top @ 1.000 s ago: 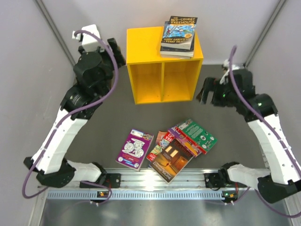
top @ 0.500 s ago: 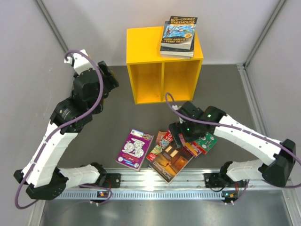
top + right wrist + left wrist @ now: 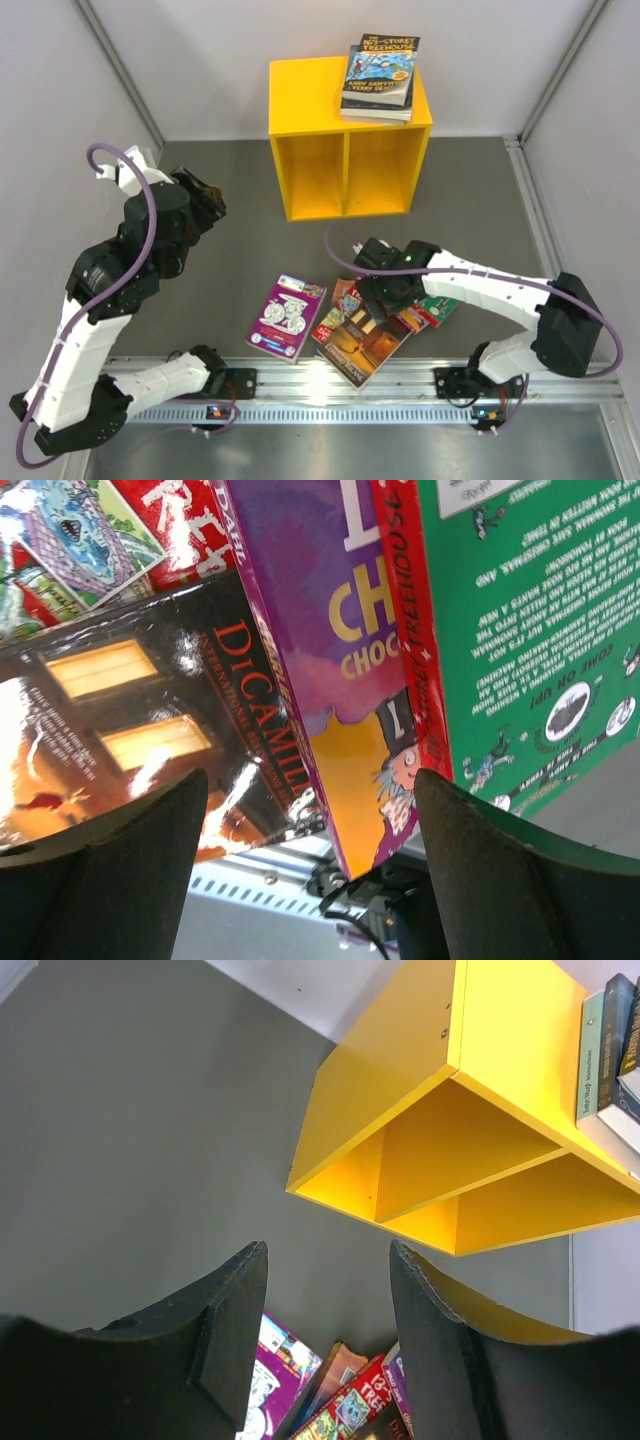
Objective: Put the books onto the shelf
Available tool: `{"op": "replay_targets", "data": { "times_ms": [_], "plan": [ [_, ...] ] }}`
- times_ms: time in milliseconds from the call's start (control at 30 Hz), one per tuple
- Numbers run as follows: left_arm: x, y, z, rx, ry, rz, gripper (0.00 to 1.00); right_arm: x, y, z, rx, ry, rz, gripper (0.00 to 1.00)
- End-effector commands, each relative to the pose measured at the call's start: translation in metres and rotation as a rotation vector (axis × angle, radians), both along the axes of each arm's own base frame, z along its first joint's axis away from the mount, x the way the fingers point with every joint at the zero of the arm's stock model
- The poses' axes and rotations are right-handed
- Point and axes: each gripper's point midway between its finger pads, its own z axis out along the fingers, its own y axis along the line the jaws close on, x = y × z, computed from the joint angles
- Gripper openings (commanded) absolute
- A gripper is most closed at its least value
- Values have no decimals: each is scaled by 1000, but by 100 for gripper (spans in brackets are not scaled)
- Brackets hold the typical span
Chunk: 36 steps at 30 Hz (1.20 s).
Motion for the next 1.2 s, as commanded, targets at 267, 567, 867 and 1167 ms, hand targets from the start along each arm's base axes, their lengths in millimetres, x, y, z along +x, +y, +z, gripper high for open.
{"op": "replay_targets", "data": {
  "times_ms": [267, 567, 867, 1167],
  "plan": [
    [-7, 3, -5, -29, 33, 13, 56, 16, -2, -39, -93, -125, -16, 68],
    [-4, -1, -8, -21, 48, 3, 56, 3, -8, -65, -132, -127, -13, 44],
    [0, -5, -6, 1, 45, -10, 56, 10, 0, -53, -140, -165, -12, 0],
    [8, -48, -1, -8, 46, -212, 61, 31, 39, 96, 163, -331, -50, 0]
  ]
}}
